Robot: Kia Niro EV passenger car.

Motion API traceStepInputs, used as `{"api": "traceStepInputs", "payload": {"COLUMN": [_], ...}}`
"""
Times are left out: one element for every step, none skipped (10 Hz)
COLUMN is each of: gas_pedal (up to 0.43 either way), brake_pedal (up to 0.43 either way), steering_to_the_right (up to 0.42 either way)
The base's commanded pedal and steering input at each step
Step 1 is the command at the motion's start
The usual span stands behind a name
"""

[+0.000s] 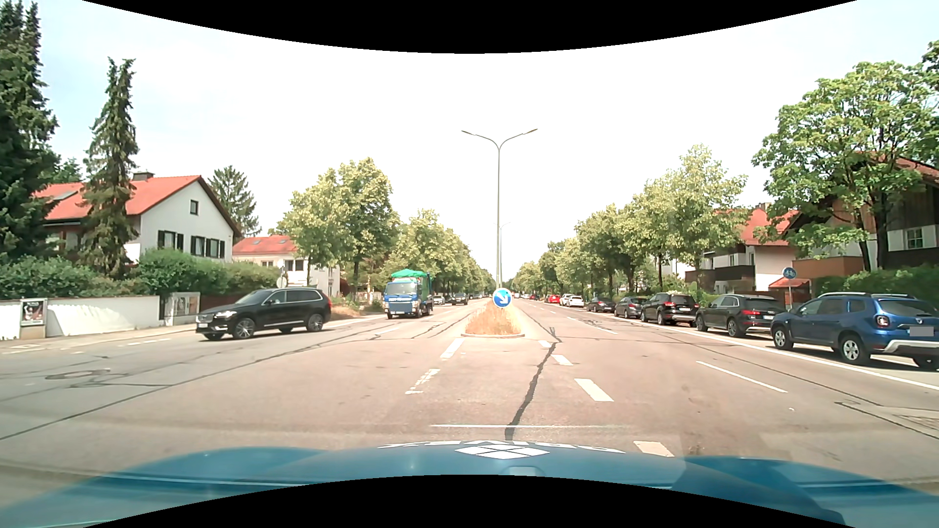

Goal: Follow the waypoints while adhering to traffic rules and regulations

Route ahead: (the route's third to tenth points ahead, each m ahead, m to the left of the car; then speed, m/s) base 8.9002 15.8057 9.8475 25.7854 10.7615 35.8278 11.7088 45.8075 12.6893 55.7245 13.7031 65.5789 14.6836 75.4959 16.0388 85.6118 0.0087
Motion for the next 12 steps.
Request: {"api": "traceStepInputs", "payload": {"gas_pedal": [0.0,0.0,0.0,0.0,0.0,0.0,0.0,0.0,0.0,0.0,0.0,0.0], "brake_pedal": [0.238,0.238,0.238,0.238,0.238,0.238,0.189,0.0,0.0,0.0,0.0,0.0], "steering_to_the_right": [-0.003,-0.003,-0.003,-0.003,-0.002,-0.002,-0.002,-0.003,-0.002,-0.003,-0.002,-0.002]}}
